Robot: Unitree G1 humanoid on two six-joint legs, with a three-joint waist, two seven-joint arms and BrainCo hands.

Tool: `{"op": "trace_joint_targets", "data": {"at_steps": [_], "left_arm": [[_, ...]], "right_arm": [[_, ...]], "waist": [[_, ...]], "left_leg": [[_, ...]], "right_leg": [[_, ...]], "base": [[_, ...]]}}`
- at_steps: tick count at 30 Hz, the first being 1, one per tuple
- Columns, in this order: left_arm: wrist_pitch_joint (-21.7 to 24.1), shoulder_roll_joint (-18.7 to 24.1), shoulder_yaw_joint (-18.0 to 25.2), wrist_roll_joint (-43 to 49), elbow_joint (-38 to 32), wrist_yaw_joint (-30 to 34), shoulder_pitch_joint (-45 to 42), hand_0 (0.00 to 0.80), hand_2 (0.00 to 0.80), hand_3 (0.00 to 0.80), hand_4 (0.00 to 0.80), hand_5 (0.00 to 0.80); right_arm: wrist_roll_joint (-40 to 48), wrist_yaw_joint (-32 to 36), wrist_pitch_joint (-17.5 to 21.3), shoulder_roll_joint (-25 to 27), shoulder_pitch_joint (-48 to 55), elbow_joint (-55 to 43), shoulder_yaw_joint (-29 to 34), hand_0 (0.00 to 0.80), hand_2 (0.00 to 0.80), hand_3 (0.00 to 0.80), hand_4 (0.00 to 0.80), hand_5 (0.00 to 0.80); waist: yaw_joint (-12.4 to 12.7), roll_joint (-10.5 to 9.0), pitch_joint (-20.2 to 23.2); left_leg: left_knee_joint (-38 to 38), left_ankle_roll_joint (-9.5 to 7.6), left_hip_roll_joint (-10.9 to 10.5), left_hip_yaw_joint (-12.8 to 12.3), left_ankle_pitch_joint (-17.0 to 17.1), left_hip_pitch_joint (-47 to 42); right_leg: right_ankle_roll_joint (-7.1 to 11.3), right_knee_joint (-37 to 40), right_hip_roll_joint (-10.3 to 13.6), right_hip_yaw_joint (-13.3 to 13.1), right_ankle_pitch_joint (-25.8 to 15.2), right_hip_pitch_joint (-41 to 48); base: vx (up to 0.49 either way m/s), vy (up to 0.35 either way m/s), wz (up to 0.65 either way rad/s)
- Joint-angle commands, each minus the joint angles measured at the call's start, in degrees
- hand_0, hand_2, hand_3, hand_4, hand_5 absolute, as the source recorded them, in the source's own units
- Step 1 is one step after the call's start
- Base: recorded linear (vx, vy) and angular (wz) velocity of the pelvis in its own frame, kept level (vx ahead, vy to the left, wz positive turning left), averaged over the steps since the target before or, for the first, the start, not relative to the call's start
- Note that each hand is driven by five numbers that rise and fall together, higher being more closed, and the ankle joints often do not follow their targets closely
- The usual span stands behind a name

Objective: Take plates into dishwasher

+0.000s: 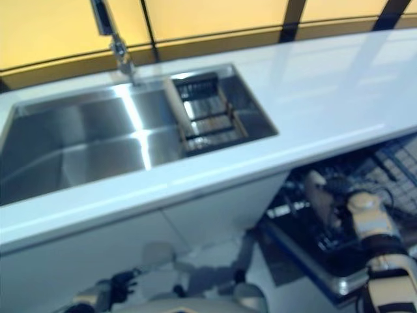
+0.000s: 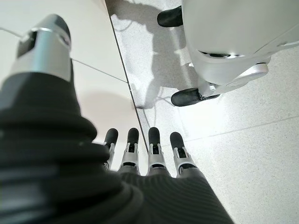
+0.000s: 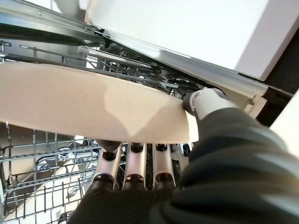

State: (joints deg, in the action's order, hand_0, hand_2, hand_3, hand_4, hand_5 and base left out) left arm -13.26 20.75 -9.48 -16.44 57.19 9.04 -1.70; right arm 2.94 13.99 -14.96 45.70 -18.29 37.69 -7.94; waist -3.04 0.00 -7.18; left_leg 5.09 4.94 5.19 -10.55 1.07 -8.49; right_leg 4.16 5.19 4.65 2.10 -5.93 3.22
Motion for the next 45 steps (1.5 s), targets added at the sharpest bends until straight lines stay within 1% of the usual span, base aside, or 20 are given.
{"op": "trace_joint_targets", "data": {"at_steps": [1,4,5,6,17,23,27,30,33,34,40,43,45], "left_arm": [[0.14,1.0,-0.04,1.88,1.26,-0.03,3.26,0.0,0.0,0.0,0.0,0.0],[0.18,0.94,-0.05,2.02,1.29,-0.07,3.29,0.0,0.0,0.0,0.0,0.0],[0.19,0.95,-0.05,1.99,1.35,-0.08,3.32,0.0,0.0,0.0,0.0,0.0],[0.25,0.93,-0.03,1.96,1.41,-0.14,3.31,0.0,0.0,0.0,0.0,0.0],[0.16,0.99,0.38,1.86,1.36,-0.06,3.14,0.0,0.0,0.0,0.0,0.0],[0.23,1.14,0.94,1.91,1.25,-0.04,2.97,0.0,0.0,0.0,0.0,0.0],[0.1,1.58,1.5,2.07,1.04,0.16,2.59,0.0,0.0,0.0,0.0,0.0],[0.45,1.82,1.86,2.04,1.23,0.4,2.2,0.0,0.0,0.0,0.0,0.0],[0.8,1.99,1.92,1.79,1.5,0.52,2.01,0.0,0.0,0.0,0.0,0.0],[1.13,2.13,1.94,1.8,1.76,0.73,1.86,0.0,0.0,0.0,0.0,0.0],[2.62,2.45,1.26,1.25,3.58,1.08,2.06,0.0,0.0,0.0,0.0,0.0],[3.23,2.28,0.7,1.04,4.08,0.81,1.93,0.0,0.0,0.0,0.0,0.0],[3.77,2.06,0.45,0.91,4.52,0.63,1.91,0.0,0.0,0.0,0.0,0.0]], "right_arm": [[-0.28,0.52,0.55,-1.0,-4.38,5.76,-3.39,0.8,0.8,0.8,0.8,0.8],[-0.36,0.3,0.31,-1.01,-4.46,6.86,-3.06,0.8,0.8,0.8,0.8,0.8],[-0.38,-0.79,0.14,-0.95,-4.51,7.03,-2.91,0.527,0.527,0.527,0.527,0.527],[-0.01,-0.3,-0.15,-0.86,-4.54,6.98,-2.72,0.0,0.0,0.0,0.0,0.0],[0.24,-0.35,-1.86,0.94,-3.99,3.9,-1.01,0.0,0.0,0.0,0.0,0.0],[0.05,1.01,-2.95,3.62,-2.98,0.8,0.72,0.0,0.0,0.0,0.0,0.0],[1.02,1.38,-4.16,7.19,-2.31,-2.7,3.55,0.0,0.0,0.0,0.0,0.0],[1.62,1.67,-4.52,9.56,-1.31,-4.68,6.1,0.0,0.0,0.0,0.0,0.0],[2.37,1.96,-4.06,11.97,-0.04,-5.27,8.38,0.0,0.0,0.0,0.0,0.0],[2.9,2.3,-4.32,13.38,0.18,-5.42,9.36,0.0,0.0,0.0,0.0,0.0],[6.81,1.42,-3.91,19.16,-0.37,-4.48,12.9,0.0,0.0,0.0,0.0,0.0],[9.53,0.89,-4.42,21.19,-0.9,-5.39,14.3,0.0,0.0,0.0,0.0,0.0],[11.95,-0.52,-5.75,22.08,-1.24,-6.89,15.35,0.0,0.0,0.0,0.0,0.0]], "waist": [[1.08,-1.88,-0.07],[1.14,-1.86,0.0],[1.15,-1.86,0.01],[1.12,-1.88,0.0],[0.47,-2.19,0.02],[-0.26,-2.68,0.11],[-0.88,-3.15,0.18],[-1.38,-3.42,0.35],[-1.8,-3.72,0.49],[-1.98,-3.85,0.64],[-2.72,-4.55,1.21],[-2.99,-4.88,1.52],[-3.16,-5.08,1.61]], "left_leg": [[-1.07,-3.55,-3.25,1.27,-2.98,-0.22],[-1.07,-3.54,-3.19,1.23,-3.0,-0.32],[-1.06,-3.54,-3.17,1.22,-2.97,-0.31],[-1.06,-3.53,-3.16,1.23,-2.96,-0.3],[-1.01,-3.48,-3.0,0.79,-2.91,-0.37],[-0.94,-3.47,-2.89,0.44,-2.97,-0.54],[-0.84,-3.49,-2.81,0.29,-2.96,-0.6],[-0.77,-3.55,-2.86,0.2,-3.03,-0.65],[-0.77,-3.67,-2.93,0.11,-3.1,-0.63],[-0.72,-3.7,-2.91,0.09,-3.11,-0.66],[-0.7,-3.81,-2.86,-0.22,-3.24,-0.73],[-0.7,-3.86,-2.84,-0.25,-3.25,-0.7],[-0.7,-3.93,-2.92,-0.18,-3.29,-0.66]], "right_leg": [[3.58,-1.56,1.93,3.01,0.79,0.61],[3.55,-1.57,1.9,3.03,0.85,0.72],[3.52,-1.55,1.88,2.98,0.85,0.75],[3.49,-1.54,1.85,2.92,0.88,0.76],[3.39,-1.56,1.59,2.51,0.88,0.66],[3.4,-1.67,1.44,2.18,0.87,0.56],[3.36,-1.78,1.19,1.81,0.83,0.41],[3.32,-1.79,0.93,1.39,0.85,0.35],[3.28,-1.87,0.67,0.93,0.87,0.19],[3.28,-1.83,0.56,0.79,0.84,0.18],[3.16,-1.87,0.03,-0.09,0.81,-0.1],[3.15,-1.87,-0.21,-0.53,0.77,-0.23],[3.12,-1.98,-0.38,-0.79,0.77,-0.36]], "base": [[0.0,0.0,0.0],[0.0,0.0,0.0],[0.0,0.0,0.0],[0.0,0.0,0.0],[0.0,0.0,0.0],[0.0,0.0,0.0],[0.0,0.0,0.0],[0.0,0.0,0.0],[0.018,0.011,-0.07],[0.021,0.012,-0.04],[0.006,0.005,-0.04],[0.012,0.005,-0.07],[0.004,0.002,-0.04]]}}
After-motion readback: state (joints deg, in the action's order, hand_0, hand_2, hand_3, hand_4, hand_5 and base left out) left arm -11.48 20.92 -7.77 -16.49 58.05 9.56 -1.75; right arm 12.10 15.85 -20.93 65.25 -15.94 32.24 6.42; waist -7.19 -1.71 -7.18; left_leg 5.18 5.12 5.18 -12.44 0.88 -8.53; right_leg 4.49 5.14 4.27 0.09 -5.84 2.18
